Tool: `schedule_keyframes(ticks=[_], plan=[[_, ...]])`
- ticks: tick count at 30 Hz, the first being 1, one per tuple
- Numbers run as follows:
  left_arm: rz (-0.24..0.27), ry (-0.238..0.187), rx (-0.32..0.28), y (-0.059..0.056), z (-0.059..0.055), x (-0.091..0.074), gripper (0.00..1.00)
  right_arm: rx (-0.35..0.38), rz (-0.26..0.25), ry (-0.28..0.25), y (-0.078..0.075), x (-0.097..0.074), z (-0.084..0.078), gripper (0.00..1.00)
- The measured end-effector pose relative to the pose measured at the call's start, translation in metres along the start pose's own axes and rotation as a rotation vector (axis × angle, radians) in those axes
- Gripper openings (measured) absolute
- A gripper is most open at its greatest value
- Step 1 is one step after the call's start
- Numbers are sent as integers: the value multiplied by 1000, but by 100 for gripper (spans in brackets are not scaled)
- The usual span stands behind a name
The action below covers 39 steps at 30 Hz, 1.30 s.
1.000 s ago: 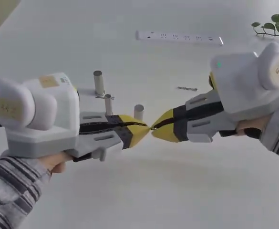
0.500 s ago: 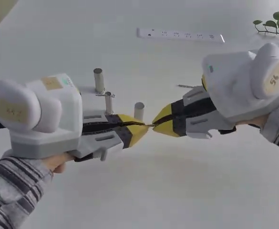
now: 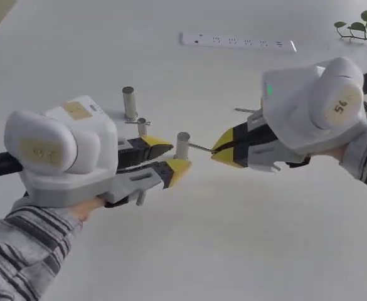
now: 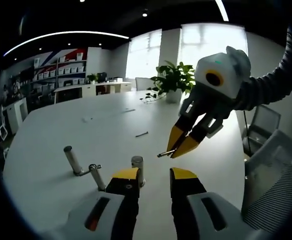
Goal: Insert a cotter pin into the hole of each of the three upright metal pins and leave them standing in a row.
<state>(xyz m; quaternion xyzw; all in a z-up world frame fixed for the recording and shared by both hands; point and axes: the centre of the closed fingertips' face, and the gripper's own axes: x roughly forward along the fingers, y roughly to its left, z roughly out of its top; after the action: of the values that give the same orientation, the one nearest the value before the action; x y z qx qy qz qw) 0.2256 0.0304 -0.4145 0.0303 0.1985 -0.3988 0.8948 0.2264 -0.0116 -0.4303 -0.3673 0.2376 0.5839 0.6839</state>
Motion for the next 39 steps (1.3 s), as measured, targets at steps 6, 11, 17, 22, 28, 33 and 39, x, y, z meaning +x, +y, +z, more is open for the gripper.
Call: schedule_keyframes(ticks=[6, 11, 17, 22, 28, 33, 39], plan=[[75, 13, 20, 12, -6, 8, 30, 16, -23, 28, -8, 2, -7, 0], [119, 21, 13, 19, -10, 15, 31, 21, -37, 54, -20, 6, -15, 0], [148, 35, -1, 24, -16, 22, 29, 33, -28, 65, -22, 12, -20, 0], [161, 52, -5, 27, -22, 30, 27, 35, -36, 91, -27, 15, -29, 0], [175, 69, -8, 30, -28, 39, 25, 37, -37, 100, -27, 17, -31, 0], [182, 71, -26, 32, -30, 45, 22, 18, -29, 107, -26, 21, -28, 0], [185, 77, -49, 30, -34, 52, 19, -16, -21, 122, -23, 24, -25, 0]])
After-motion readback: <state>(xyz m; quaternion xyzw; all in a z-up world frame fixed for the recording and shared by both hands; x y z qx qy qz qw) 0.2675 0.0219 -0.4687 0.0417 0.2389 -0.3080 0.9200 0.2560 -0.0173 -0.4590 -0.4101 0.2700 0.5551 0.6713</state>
